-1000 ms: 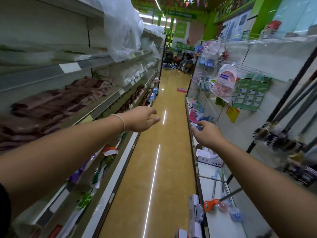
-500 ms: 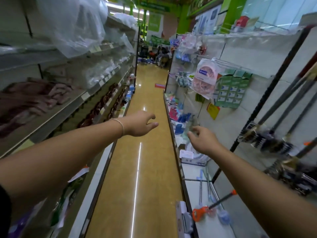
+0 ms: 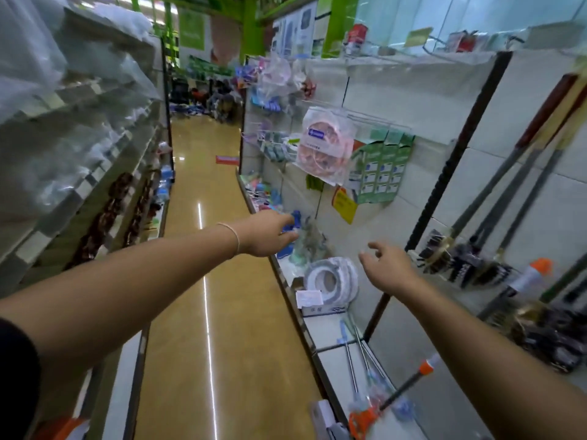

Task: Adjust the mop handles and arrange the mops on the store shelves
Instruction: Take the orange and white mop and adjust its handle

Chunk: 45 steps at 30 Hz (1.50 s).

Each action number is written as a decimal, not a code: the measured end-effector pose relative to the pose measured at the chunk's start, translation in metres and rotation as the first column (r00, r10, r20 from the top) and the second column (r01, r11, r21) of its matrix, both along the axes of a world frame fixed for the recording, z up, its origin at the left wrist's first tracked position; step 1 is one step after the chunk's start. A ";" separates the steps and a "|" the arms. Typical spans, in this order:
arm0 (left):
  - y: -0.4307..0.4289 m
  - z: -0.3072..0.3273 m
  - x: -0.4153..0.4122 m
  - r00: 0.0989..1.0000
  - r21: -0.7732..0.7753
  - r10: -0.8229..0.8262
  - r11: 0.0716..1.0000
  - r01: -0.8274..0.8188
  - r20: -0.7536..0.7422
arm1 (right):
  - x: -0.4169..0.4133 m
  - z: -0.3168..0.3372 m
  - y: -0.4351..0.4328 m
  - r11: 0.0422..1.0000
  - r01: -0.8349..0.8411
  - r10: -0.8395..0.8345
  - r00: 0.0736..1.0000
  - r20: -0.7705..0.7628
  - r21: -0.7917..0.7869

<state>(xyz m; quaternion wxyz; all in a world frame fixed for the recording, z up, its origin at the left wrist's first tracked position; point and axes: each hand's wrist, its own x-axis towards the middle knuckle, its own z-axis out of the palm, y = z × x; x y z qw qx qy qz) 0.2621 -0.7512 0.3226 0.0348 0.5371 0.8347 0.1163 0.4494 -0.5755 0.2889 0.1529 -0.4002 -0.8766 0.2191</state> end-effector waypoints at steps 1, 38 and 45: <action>0.008 -0.002 -0.010 1.000 0.007 -0.022 1.000 0.022 0.005 | -0.002 0.000 0.003 1.000 0.026 -0.027 1.000 -0.013 -0.009; 0.434 -0.101 0.059 0.754 -0.215 -0.654 0.728 0.651 0.066 | 0.112 -0.127 0.282 0.759 0.594 -0.596 0.799 0.084 -0.267; 0.495 -0.167 0.086 0.645 -0.247 -0.737 0.599 0.762 0.204 | 0.132 -0.181 0.279 0.638 0.703 -0.675 0.707 0.211 -0.314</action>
